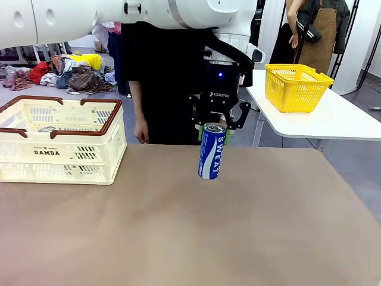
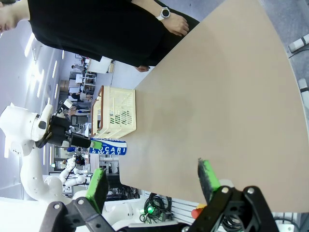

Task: Place the drinks into the Shopping basket.
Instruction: Pick up one drink and place it into the Shopping basket.

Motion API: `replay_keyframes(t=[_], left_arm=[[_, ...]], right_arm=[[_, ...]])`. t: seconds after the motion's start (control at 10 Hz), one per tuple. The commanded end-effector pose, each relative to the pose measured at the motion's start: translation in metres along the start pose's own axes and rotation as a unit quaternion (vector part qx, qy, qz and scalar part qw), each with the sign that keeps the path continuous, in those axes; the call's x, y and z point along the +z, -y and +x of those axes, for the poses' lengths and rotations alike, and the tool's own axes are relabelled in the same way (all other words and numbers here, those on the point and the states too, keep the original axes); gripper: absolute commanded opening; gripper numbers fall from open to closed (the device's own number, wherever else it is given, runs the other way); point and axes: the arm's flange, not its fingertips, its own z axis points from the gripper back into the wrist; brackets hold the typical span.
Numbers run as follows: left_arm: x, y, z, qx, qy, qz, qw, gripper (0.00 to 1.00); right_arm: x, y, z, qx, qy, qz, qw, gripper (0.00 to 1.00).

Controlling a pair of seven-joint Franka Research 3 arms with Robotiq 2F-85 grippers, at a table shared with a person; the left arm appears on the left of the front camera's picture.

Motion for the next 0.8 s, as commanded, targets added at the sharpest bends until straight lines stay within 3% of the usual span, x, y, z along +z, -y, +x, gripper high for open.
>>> replay_keyframes(t=[0.0, 0.3, 0.5, 0.7], left_arm=[[-0.003, -0.001, 0.005, 0.024, 0.0, -0.001, 1.0, 0.0], [-0.007, 0.0, 0.007, 0.008, -0.002, -0.001, 1.0, 0.0], [0.034, -0.055, 0.016, 0.022, 0.049, -0.02, 0.998, 0.0], [0.085, -0.145, 0.015, 0.069, 0.125, -0.061, 0.988, 0.0]], right_arm=[[-0.001, 0.0, 0.001, 0.011, 0.007, 0.01, 1.0, 1.0], [-0.001, 0.0, 0.001, 0.011, 0.007, 0.01, 1.0, 1.0], [-0.001, 0.0, 0.001, 0.011, 0.007, 0.01, 1.0, 1.0], [-0.001, 0.0, 0.001, 0.011, 0.007, 0.01, 1.0, 1.0]])
